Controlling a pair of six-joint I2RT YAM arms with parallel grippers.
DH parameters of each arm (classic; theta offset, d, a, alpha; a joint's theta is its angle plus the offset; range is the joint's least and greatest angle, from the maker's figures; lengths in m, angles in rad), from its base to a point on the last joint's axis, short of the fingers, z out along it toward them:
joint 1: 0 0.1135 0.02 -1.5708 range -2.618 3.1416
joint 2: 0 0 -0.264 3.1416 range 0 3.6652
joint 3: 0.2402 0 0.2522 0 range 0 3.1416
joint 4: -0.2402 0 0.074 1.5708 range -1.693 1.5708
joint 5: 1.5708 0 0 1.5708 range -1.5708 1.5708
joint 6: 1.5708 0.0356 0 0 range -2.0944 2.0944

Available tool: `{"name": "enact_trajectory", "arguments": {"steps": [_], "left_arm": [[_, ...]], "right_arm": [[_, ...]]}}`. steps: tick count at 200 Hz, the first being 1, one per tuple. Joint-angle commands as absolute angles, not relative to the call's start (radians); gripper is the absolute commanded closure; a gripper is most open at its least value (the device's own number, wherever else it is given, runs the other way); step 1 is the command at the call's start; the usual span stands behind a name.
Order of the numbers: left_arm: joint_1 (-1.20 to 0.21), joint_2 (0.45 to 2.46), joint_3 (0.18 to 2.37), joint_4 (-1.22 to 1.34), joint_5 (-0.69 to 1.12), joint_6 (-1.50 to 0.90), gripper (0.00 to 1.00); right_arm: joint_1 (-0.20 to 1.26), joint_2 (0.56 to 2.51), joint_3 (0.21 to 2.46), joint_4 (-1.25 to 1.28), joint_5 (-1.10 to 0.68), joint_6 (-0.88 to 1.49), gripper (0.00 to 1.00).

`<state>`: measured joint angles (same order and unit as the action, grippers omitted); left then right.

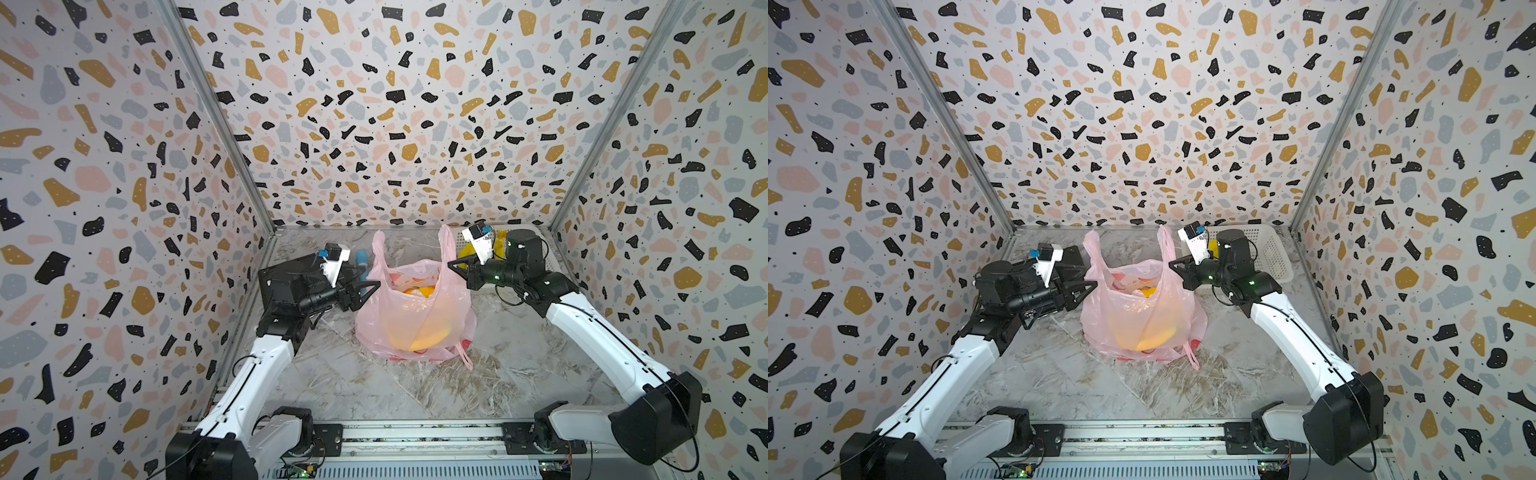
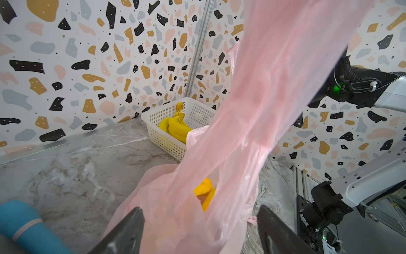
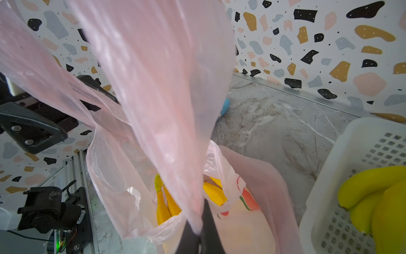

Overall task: Place the banana into a plastic bag & tie a knot
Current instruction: Adjust the plastic bag.

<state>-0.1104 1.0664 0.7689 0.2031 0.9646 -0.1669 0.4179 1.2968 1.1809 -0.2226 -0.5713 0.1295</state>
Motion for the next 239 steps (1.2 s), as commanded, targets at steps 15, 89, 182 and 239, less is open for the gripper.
{"name": "enact_trajectory", "arguments": {"steps": [15,89,182,239], "left_arm": [[-0.099,1.126,0.819,0.287,1.048,-0.141,0.21],[-0.099,1.265,0.861,0.451,1.138,-0.22,0.29],[-0.117,1.378,0.871,0.74,1.153,-0.447,0.45],[-0.157,1.371,0.859,0.641,1.128,-0.373,0.34]], "right_arm": [[0.414,1.278,1.181,-0.212,-0.595,0.138,1.0],[0.416,1.316,1.203,-0.201,-0.609,0.153,1.0],[0.416,1.339,1.22,-0.199,-0.621,0.16,1.0],[0.415,1.337,1.22,-0.196,-0.624,0.164,1.0]]}}
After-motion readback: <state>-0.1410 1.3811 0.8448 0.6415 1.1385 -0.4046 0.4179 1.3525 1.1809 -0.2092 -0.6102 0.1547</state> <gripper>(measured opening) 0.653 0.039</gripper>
